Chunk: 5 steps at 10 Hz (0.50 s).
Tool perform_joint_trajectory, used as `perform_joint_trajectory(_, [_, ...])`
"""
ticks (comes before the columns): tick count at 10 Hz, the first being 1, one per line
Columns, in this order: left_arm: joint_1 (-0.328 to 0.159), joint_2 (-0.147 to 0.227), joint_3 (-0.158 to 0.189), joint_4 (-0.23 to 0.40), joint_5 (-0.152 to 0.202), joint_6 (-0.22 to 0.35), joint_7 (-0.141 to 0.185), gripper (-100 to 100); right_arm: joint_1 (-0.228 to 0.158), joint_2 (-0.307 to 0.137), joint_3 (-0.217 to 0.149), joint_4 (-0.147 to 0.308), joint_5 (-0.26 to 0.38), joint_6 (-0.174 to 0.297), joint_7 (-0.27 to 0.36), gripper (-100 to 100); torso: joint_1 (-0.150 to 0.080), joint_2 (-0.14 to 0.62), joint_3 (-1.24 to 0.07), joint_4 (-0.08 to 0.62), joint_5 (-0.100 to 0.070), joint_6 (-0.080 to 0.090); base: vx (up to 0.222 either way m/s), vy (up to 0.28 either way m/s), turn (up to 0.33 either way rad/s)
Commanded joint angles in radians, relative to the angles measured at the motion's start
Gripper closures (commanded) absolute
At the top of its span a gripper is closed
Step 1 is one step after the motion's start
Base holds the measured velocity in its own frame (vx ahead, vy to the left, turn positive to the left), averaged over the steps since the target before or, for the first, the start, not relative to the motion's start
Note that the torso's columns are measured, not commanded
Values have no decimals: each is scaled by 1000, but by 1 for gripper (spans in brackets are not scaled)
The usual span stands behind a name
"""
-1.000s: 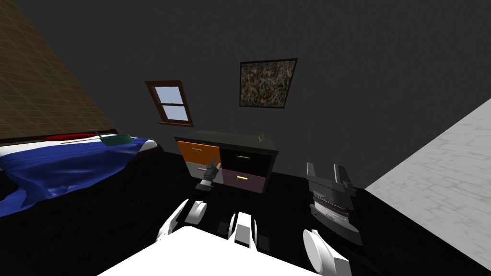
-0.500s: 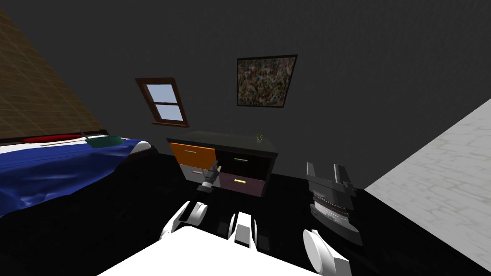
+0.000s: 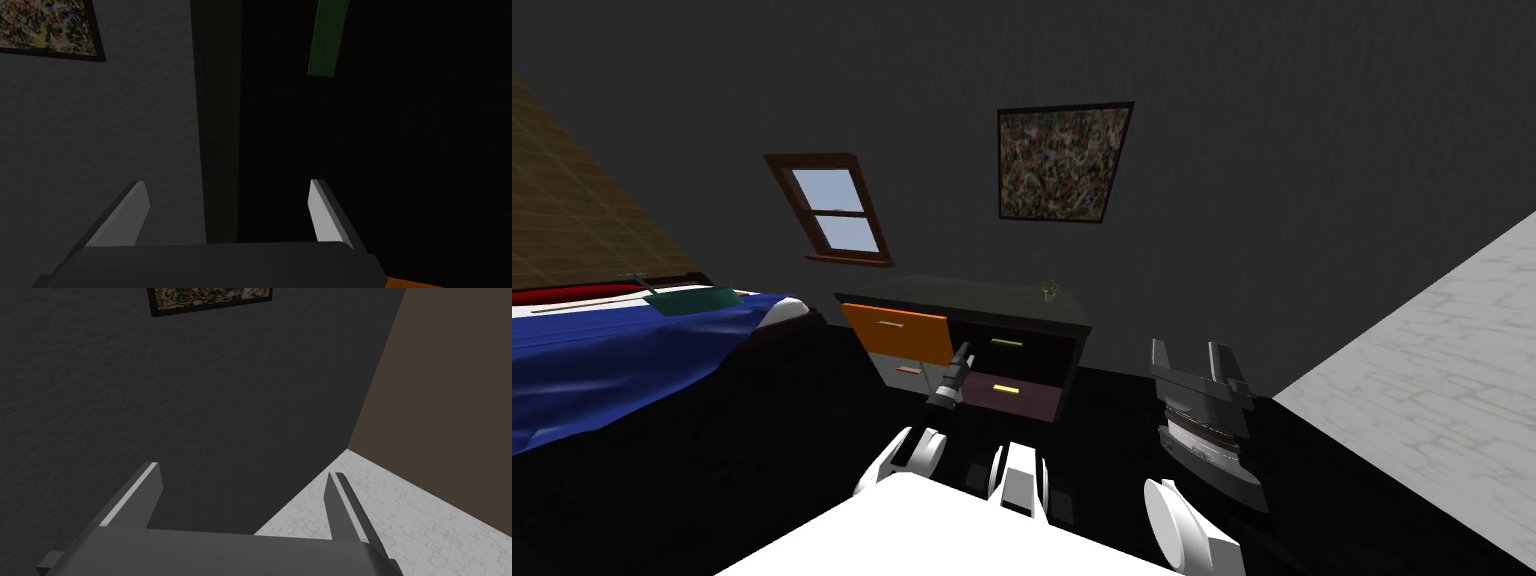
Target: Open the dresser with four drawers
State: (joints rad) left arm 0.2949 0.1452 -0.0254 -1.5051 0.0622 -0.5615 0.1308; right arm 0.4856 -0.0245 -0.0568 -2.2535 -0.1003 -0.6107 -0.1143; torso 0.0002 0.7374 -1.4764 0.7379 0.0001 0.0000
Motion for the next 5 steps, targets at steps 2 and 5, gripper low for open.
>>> perform_joint_trajectory(2, [-22, -22, -1, 87, 1, -8, -1, -100, 0, 0, 0, 0, 0, 0, 0, 0, 0, 4, 2, 1, 0, 0, 89, -24, -29])
perform_joint_trajectory(5, [-38, -74, -3, 154, 2, -14, -2, -100, 0, 0, 0, 0, 0, 0, 0, 0, 0, 1, 0, 0, 0, 0, 99, -20, -25])
